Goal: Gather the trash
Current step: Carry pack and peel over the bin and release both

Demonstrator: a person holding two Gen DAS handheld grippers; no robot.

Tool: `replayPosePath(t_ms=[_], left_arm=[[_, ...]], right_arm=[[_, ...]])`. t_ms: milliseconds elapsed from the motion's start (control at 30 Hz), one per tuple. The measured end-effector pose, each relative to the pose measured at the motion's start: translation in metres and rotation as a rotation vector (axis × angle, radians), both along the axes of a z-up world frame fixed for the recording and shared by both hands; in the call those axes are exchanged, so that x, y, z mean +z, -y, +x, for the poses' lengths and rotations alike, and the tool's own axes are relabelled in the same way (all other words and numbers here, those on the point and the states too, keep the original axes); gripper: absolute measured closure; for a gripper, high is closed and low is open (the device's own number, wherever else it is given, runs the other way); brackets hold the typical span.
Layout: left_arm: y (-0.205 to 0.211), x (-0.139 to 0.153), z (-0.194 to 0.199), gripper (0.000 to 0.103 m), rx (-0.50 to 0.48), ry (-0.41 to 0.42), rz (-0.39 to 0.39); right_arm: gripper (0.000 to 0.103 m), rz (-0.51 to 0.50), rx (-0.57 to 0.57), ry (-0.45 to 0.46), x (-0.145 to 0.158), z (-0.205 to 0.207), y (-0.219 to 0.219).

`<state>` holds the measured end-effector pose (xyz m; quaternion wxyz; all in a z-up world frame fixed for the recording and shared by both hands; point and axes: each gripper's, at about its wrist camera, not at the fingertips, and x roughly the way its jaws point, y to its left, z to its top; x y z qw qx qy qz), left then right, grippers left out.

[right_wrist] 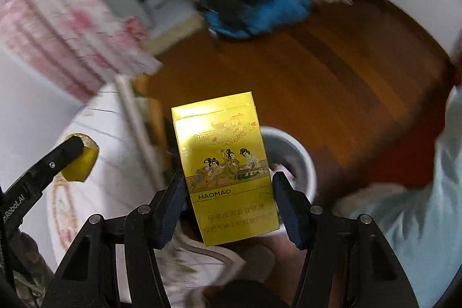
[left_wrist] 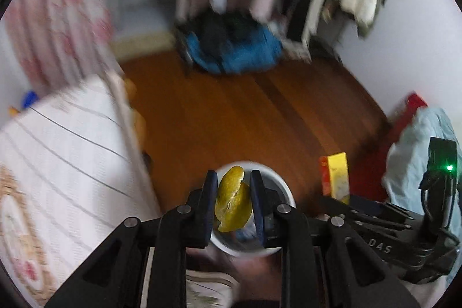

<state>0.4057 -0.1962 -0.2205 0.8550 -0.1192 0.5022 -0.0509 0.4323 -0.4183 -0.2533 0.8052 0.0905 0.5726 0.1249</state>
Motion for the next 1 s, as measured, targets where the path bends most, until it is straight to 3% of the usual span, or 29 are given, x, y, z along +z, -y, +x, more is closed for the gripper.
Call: replayPosePath(t_ms=[100,233,367,467,500,533,600,633,733,1000], left_arm=[[0.022,-0.042,0.027,0.083,-0.043,-0.105,-0.02],[0.041,-0.074,0.049,0.081,-0.068,-0.183,-0.004],[0.041,-0.095,0.061,0.077,-0.064,-0.24,-0.019],[0.041,-0.108,0.058,0.069,-0.045,-0.283,0.0],[0.04,-0.11,0.053,0.063,-0.046,-0.283,0.021],[0.041,-0.11,0.048,0.056,-0.048,-0.28,0.04],[0.04,-0.112,0.042,0.012,-0.044,-0.279,0.069],[0.039,-0.112,0.039,0.008,-0.041,-0.279,0.083],[0.036,-0.115,0.032,0.007,-0.041,-0.295,0.107],[0.031,-0.084,0.01,0.007,-0.043,-0.243,0.132]], right_arm=[[0.041,-0.005,-0.044,-0.089,-0.046,0.012,0.025],[0.041,-0.008,-0.066,-0.164,-0.093,0.03,0.04],[0.045,-0.014,-0.06,-0.213,-0.123,0.049,0.034],[0.045,-0.026,-0.051,-0.251,-0.141,0.058,0.027],[0.04,-0.044,-0.056,-0.254,-0.144,0.058,0.027],[0.028,-0.064,-0.055,-0.251,-0.144,0.057,0.027],[0.013,-0.103,-0.045,-0.252,-0.147,0.056,0.027],[0.009,-0.119,-0.04,-0.255,-0.148,0.053,0.026],[0.002,-0.182,-0.033,-0.26,-0.145,0.042,0.022],[0.002,-0.196,-0.056,-0.225,-0.11,0.011,0.028]])
